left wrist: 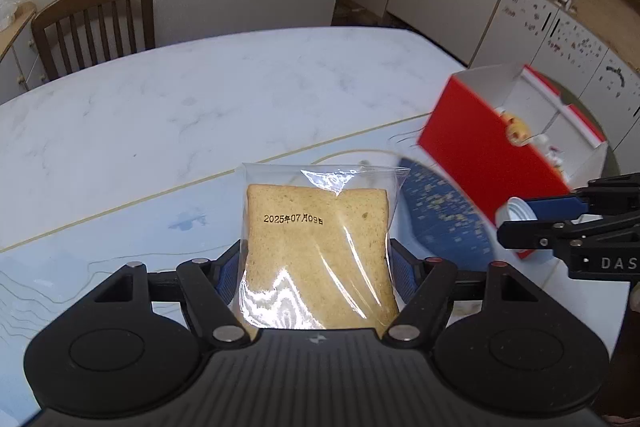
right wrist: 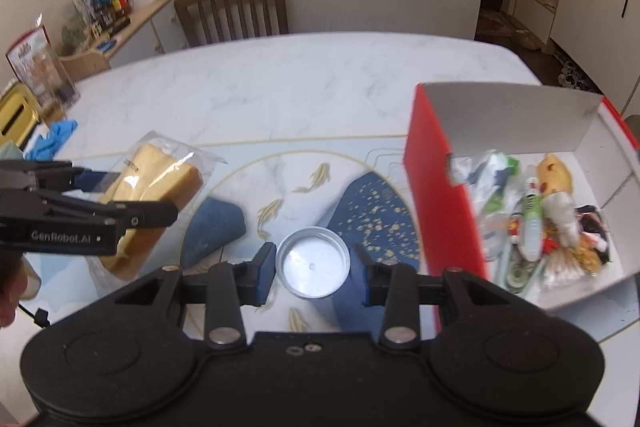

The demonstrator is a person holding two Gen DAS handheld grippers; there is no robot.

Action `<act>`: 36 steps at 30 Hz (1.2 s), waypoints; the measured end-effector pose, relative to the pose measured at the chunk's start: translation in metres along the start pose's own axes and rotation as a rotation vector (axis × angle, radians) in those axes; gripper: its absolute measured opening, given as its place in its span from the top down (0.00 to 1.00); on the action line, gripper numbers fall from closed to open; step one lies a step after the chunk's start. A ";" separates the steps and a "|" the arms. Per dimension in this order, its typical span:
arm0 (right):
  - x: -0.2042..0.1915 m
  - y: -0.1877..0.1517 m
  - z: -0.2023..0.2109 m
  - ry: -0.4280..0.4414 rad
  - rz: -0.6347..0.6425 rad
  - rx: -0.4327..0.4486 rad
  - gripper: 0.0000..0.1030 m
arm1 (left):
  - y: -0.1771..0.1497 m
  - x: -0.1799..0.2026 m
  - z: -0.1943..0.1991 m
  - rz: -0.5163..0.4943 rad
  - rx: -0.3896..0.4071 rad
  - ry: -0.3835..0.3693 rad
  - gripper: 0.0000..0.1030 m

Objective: Organize objects
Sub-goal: 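Carry the bread bag and white lid over the shoebox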

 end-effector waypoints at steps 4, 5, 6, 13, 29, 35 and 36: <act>0.016 0.008 0.021 0.007 0.000 0.032 0.63 | 0.008 0.028 0.015 -0.006 0.032 -0.023 0.30; 0.021 0.009 0.024 0.009 0.003 0.040 0.63 | 0.010 0.035 0.017 -0.010 0.036 -0.028 0.30; 0.025 0.011 0.028 0.010 0.006 0.047 0.63 | 0.012 0.042 0.018 -0.014 0.041 -0.032 0.30; 0.067 0.018 0.048 -0.003 0.005 0.087 0.63 | 0.025 0.092 0.015 -0.028 0.057 -0.045 0.30; 0.209 0.021 0.065 -0.132 -0.069 0.137 0.63 | 0.062 0.215 -0.035 -0.119 0.056 -0.094 0.30; 0.253 0.025 0.052 -0.150 -0.109 0.132 0.63 | 0.074 0.253 -0.070 -0.167 0.027 -0.098 0.30; 0.257 0.025 0.049 -0.154 -0.111 0.126 0.63 | 0.075 0.258 -0.077 -0.171 0.021 -0.094 0.30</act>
Point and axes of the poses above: each gripper's, at about its wrist camera, not at the fingertips, and z roughly against the way its jaws point, x to its right, y to its top, the point moved 3 cm from there along -z, roughly the way its jaws point, and after that the axes turned 8 degrees about x, right-handed, at the moved point
